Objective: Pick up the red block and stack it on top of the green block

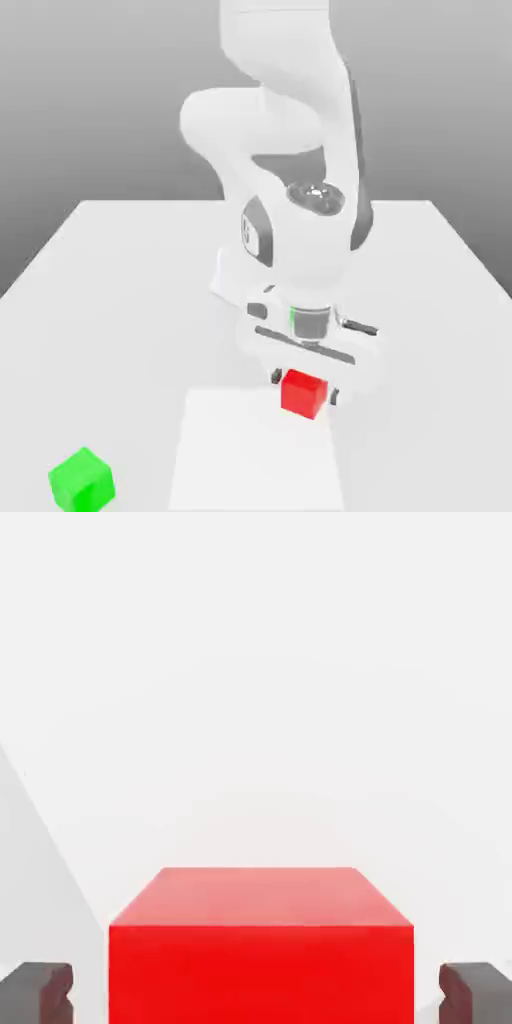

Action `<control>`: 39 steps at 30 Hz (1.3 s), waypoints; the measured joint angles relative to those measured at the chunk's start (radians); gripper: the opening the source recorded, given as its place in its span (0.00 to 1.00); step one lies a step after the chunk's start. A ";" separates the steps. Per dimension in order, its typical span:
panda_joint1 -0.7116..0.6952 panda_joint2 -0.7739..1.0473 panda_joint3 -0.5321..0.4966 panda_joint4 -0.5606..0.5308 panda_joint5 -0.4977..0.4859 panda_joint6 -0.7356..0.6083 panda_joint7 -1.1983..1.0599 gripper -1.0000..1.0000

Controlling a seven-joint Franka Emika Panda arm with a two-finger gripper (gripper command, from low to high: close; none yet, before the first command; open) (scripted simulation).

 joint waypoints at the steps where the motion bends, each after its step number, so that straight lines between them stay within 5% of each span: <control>1: 0.000 0.000 0.000 0.000 0.000 0.001 0.000 0.00; 5: -0.015 -0.016 0.019 -0.001 0.013 -0.013 -0.009 0.00; 17: -0.032 -0.274 0.113 -0.042 0.296 -0.227 -0.212 0.00; 24: -0.172 -0.190 0.023 0.171 0.359 -0.351 -0.252 0.00; 33: -0.365 -0.009 -0.134 0.496 0.281 -0.502 -0.195 0.00; 37: -0.384 0.122 -0.149 0.534 0.285 -0.410 -0.197 0.00; 38: -0.386 0.150 -0.148 0.536 0.288 -0.385 -0.199 1.00; 39: -0.386 0.150 -0.148 0.536 0.288 -0.385 -0.199 1.00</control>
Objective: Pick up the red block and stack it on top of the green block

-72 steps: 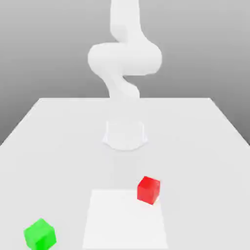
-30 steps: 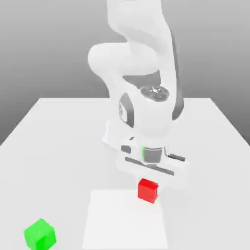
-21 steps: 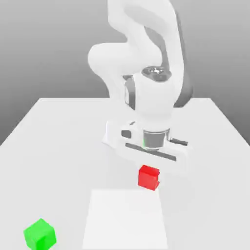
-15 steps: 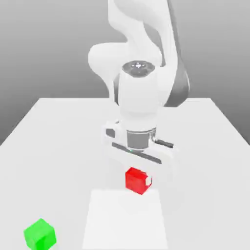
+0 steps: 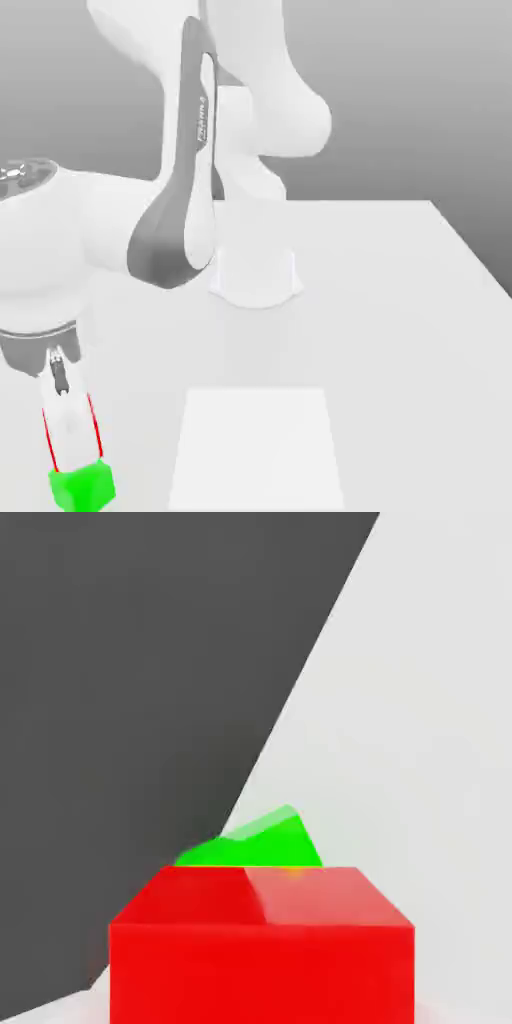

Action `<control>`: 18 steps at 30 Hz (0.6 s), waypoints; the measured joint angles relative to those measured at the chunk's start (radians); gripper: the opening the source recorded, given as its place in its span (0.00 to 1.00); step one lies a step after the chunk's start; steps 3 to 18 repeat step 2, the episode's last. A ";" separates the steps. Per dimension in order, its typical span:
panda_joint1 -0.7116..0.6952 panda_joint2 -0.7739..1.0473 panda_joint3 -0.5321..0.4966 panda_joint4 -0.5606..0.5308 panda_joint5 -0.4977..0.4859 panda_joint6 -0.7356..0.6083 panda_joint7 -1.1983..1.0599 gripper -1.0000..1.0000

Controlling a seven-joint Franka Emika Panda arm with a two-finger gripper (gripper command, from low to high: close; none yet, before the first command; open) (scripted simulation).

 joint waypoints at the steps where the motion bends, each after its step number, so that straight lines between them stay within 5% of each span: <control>1: 0.000 0.000 0.000 0.000 0.000 0.000 0.000 1.00; 18: 0.000 0.000 0.000 0.000 0.000 0.000 0.000 1.00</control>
